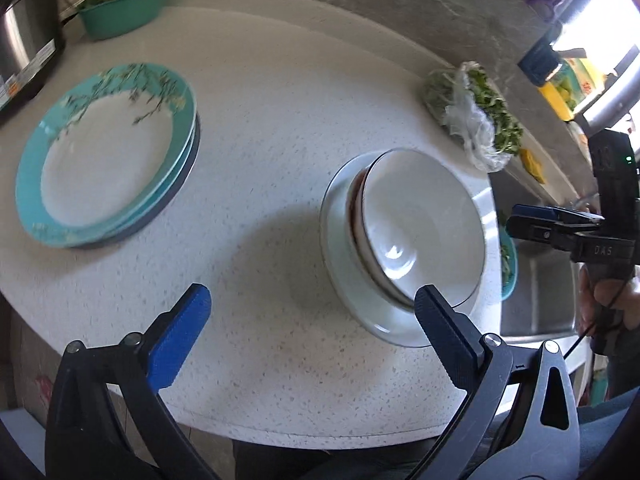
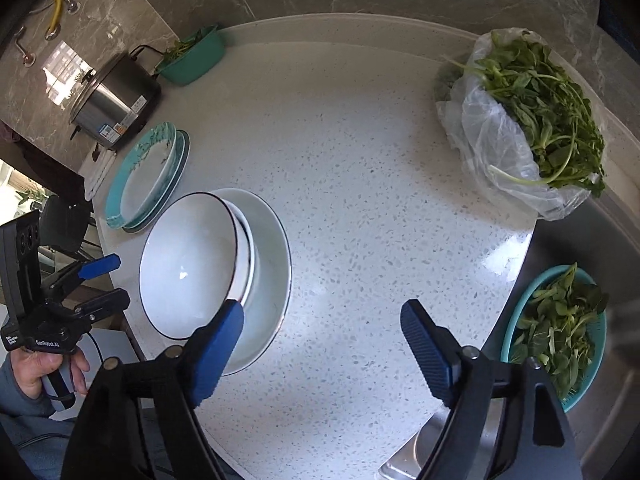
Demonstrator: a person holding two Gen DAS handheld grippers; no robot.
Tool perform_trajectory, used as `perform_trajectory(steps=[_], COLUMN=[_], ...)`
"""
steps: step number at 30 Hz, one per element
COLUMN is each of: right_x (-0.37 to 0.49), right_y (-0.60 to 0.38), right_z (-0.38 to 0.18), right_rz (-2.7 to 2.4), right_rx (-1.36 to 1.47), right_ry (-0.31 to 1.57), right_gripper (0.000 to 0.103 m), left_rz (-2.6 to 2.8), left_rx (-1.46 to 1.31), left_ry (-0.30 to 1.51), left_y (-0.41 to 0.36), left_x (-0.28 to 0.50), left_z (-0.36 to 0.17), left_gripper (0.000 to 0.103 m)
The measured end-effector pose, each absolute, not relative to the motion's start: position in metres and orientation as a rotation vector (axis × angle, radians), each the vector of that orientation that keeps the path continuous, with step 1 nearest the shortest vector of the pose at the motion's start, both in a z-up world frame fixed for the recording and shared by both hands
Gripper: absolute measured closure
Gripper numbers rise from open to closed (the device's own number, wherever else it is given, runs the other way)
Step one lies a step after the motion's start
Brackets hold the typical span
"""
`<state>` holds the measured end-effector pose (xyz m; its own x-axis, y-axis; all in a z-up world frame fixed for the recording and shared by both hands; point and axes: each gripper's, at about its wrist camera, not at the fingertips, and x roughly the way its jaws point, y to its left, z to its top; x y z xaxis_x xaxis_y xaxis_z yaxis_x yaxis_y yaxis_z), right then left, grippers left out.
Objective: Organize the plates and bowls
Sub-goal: 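Move both grippers to the bowl stack and pinch its rim, then lift the bowl stack and carry it over the teal plate stack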
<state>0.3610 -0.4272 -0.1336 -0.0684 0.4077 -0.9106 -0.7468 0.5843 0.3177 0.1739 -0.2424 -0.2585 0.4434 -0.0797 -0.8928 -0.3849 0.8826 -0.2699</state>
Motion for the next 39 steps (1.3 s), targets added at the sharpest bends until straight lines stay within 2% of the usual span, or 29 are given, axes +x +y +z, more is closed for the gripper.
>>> perform_trajectory(steps=[11, 22, 26, 28, 29, 31, 33, 34, 36, 39], right_x=[0.354, 0.357, 0.357, 0.355, 0.354, 0.352, 0.352, 0.352, 0.354, 0.355], right_y=[-0.415, -0.399, -0.396, -0.393, -0.392, -0.390, -0.389, -0.389, -0.391, -0.390], right_z=[-0.163, -0.180, -0.185, -0.189, -0.191, -0.196, -0.198, -0.198, -0.199, -0.198], right_rz=[1.018, 1.047, 1.065, 1.082, 1.088, 1.097, 1.110, 1.108, 1.126, 1.149], right_rx=[-0.349, -0.366, -0.365, -0.372, -0.372, -0.366, -0.341, -0.328, -0.290, -0.255], right_ry=[1.388, 1.357, 1.354, 1.353, 1.356, 1.369, 1.376, 1.374, 1.385, 1.392], right_gripper=[0.021, 0.036, 0.043, 0.047, 0.050, 0.054, 0.056, 0.057, 0.069, 0.081], left_rz=[0.259, 0.313, 0.271, 0.238, 0.239, 0.214, 0.172, 0.163, 0.129, 0.123], left_rx=[-0.522, -0.533, -0.520, -0.527, -0.521, -0.518, -0.525, -0.522, -0.541, -0.543], left_ry=[1.197, 1.215, 1.194, 1.171, 1.164, 1.160, 1.147, 1.153, 1.151, 1.148], left_y=[-0.252, -0.228, -0.232, -0.233, -0.235, -0.239, -0.245, -0.248, -0.251, -0.256], left_x=[0.187, 0.213, 0.224, 0.229, 0.232, 0.238, 0.244, 0.246, 0.250, 0.256], left_z=[-0.307, -0.333, -0.338, -0.338, -0.339, -0.340, -0.342, -0.344, -0.349, -0.353], left_gripper=[0.000, 0.002, 0.018, 0.038, 0.041, 0.064, 0.076, 0.078, 0.084, 0.085])
